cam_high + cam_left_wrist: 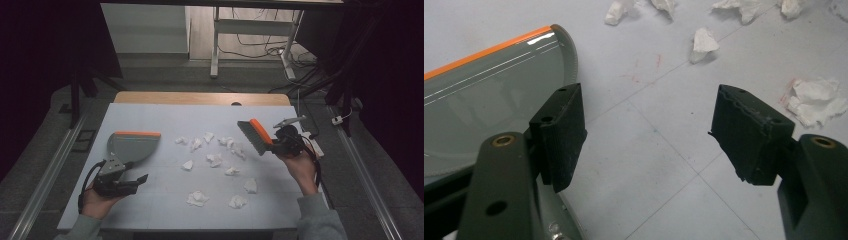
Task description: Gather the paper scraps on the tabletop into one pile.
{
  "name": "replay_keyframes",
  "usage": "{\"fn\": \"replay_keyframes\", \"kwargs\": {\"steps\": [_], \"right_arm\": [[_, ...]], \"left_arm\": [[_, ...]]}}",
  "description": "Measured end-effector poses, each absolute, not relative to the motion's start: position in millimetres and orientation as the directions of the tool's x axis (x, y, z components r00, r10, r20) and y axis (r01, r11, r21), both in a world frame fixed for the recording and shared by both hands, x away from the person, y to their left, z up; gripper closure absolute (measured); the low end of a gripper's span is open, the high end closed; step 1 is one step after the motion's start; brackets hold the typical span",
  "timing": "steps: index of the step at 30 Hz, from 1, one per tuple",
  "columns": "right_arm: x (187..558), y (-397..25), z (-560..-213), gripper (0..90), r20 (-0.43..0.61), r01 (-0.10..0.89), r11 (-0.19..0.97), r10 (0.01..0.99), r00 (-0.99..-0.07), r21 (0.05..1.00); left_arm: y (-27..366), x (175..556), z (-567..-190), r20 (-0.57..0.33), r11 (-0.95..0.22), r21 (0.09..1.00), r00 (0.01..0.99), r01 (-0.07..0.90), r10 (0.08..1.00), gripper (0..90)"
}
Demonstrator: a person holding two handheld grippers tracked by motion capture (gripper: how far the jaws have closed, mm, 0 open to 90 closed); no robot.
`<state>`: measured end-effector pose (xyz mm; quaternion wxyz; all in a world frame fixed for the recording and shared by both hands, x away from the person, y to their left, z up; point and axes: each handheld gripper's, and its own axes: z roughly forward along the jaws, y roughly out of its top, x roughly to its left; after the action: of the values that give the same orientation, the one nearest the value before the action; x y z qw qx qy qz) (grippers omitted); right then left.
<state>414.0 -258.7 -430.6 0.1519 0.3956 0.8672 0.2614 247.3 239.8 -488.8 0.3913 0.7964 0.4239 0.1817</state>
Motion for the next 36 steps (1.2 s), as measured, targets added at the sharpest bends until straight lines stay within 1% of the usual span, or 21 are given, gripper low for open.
{"fn": "replay_keyframes", "kwargs": {"steps": [7,12,14,16,18,23,26,28,32,34,36], "right_arm": [[452,-233,-436,68.4,-0.109,0.64,0.617,0.754,-0.648,0.457],[466,-217,-443,68.5,-0.107,0.65,0.65,0.734,-0.67,0.393],[468,-211,-444,68.7,-0.117,0.645,0.665,0.725,-0.679,0.376],[466,-205,-444,68.9,-0.092,0.645,0.672,0.715,-0.693,0.363],[457,-195,-444,70.1,-0.086,0.614,0.71,0.675,-0.732,0.346],[432,-185,-444,70.3,-0.05,0.562,0.751,0.613,-0.789,0.347],[422,-187,-441,70.3,-0.014,0.545,0.754,0.59,-0.807,0.368],[421,-191,-434,70.3,-0.02,0.54,0.744,0.594,-0.804,0.393],[438,-197,-416,70.2,-0.063,0.549,0.714,0.632,-0.773,0.434],[453,-195,-414,70.3,-0.093,0.557,0.713,0.647,-0.757,0.425],[471,-191,-417,70.3,-0.123,0.561,0.728,0.646,-0.753,0.394]], "left_arm": [[243,247,-490,-0.051,-0.325,0.781,0.573,0.534,0.818,30.7],[243,245,-490,-0.048,-0.329,0.782,0.576,0.53,0.816,30.8],[243,245,-490,-0.048,-0.327,0.783,0.576,0.529,0.816,30.9],[243,245,-490,-0.048,-0.328,0.782,0.576,0.53,0.816,30.9],[243,245,-490,-0.046,-0.33,0.781,0.576,0.53,0.816,31.1],[241,245,-490,-0.045,-0.334,0.779,0.58,0.53,0.813,31.2],[240,244,-489,-0.043,-0.336,0.782,0.582,0.525,0.812,31.2],[240,244,-489,-0.041,-0.336,0.782,0.582,0.524,0.812,31.3],[240,246,-490,-0.043,-0.338,0.778,0.582,0.529,0.812,31.3],[240,246,-490,-0.044,-0.337,0.778,0.581,0.53,0.813,31.3],[241,246,-490,-0.042,-0.338,0.779,0.581,0.529,0.813,31.4]]}}
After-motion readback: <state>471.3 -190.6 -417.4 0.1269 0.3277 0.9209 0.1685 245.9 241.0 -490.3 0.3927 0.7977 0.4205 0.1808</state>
